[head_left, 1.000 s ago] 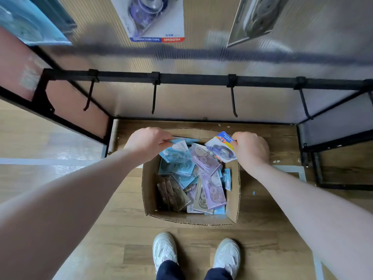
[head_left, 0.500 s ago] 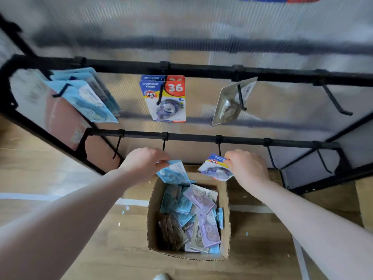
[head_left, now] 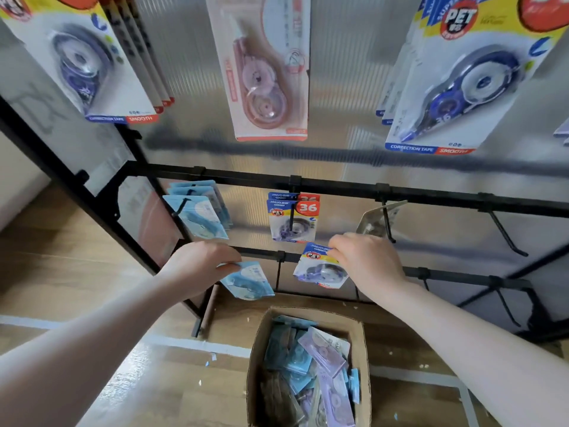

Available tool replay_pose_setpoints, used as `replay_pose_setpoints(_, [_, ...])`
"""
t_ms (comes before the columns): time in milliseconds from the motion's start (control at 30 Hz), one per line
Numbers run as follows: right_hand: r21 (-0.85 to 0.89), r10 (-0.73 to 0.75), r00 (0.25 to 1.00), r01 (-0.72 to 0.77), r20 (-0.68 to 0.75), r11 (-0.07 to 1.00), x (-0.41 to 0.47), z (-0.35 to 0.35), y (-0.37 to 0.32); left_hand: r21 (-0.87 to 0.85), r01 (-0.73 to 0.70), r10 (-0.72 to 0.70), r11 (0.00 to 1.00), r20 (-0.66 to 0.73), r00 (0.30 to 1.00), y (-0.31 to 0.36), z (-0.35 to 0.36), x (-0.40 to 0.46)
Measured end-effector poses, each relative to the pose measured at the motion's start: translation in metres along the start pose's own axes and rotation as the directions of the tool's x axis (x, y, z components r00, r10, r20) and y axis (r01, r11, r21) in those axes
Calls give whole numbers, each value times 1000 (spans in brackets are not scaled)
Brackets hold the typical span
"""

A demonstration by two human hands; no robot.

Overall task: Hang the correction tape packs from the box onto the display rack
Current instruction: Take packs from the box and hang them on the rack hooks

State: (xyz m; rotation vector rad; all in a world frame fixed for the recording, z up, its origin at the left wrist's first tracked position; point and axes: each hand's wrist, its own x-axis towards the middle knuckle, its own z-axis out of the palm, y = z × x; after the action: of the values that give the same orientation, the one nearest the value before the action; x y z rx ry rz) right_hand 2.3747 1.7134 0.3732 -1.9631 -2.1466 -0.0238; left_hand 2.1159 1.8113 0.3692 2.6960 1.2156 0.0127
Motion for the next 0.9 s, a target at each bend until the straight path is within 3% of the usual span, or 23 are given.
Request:
replay_pose_setpoints(167, [6,-86,980,88,-179,996,19,-1,-18,-17,50,-50,999,-2,999,-22,-11,-13])
replay_pose_setpoints(267, [39,-131,970,141,-205,989,28,-2,-29,-24,43,-44,999,-22,999,-30,-14,-18])
replay_pose_setpoints(600, [13,-142,976,146,-165,989,50,5,-35,-19,-103,94,995,-268,959,-58,-25,-20])
replay_pose_setpoints(900, [-103,-151,986,144,-65,984,56,2,-41,51,-114,125,992,-406,905,-77,-41,-10])
